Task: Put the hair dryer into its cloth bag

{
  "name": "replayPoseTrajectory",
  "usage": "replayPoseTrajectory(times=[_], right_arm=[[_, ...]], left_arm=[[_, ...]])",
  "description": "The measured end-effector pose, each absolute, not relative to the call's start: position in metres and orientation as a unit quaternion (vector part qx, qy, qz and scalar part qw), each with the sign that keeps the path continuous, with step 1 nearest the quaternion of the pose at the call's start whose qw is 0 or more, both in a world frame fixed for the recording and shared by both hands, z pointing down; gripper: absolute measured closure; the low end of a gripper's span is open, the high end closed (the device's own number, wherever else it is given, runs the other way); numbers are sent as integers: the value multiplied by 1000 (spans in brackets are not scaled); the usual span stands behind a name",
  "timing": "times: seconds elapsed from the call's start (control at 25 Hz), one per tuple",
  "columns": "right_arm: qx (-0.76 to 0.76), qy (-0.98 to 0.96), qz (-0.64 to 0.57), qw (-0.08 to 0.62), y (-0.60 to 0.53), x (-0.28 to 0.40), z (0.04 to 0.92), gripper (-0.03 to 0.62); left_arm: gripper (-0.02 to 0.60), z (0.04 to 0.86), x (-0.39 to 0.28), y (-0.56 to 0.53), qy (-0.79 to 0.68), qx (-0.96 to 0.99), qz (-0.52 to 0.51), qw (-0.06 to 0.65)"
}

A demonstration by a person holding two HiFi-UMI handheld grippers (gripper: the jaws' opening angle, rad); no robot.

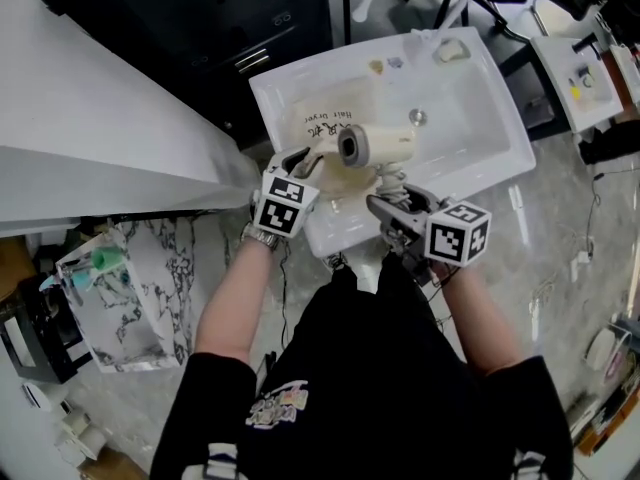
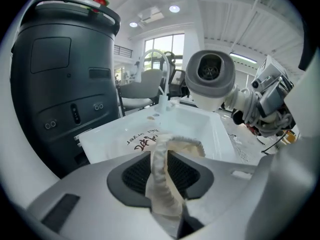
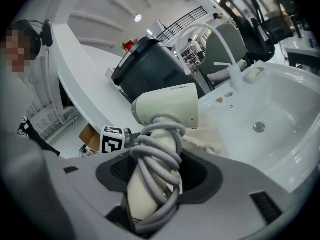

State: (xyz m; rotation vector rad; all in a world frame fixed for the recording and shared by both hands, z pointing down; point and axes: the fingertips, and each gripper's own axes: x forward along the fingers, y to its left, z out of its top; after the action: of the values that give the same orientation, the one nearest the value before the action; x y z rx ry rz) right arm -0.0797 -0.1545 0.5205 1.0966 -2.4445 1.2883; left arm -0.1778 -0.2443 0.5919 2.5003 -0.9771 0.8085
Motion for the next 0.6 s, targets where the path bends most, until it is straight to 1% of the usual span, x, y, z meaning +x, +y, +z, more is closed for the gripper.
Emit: replayPoseTrajectory(times=[0.08,0.2,0.4,0.6], right_arm=[[363,-813,444,94,-149,-83,531,358],[348,-810,459,112,-137,-88,547,358],[321,-796,487,163,-115,-95,579,358],[298,-777,517,198,-103,-102,606,356]], left_arm=[[512,592,-178,-246,-345,879,281,172],[537,594,-179,-246,-345,878,277,183],[538,592,-181,-245,-345,878,265,200],[538,590,-182,-246,-349,879,248,211]])
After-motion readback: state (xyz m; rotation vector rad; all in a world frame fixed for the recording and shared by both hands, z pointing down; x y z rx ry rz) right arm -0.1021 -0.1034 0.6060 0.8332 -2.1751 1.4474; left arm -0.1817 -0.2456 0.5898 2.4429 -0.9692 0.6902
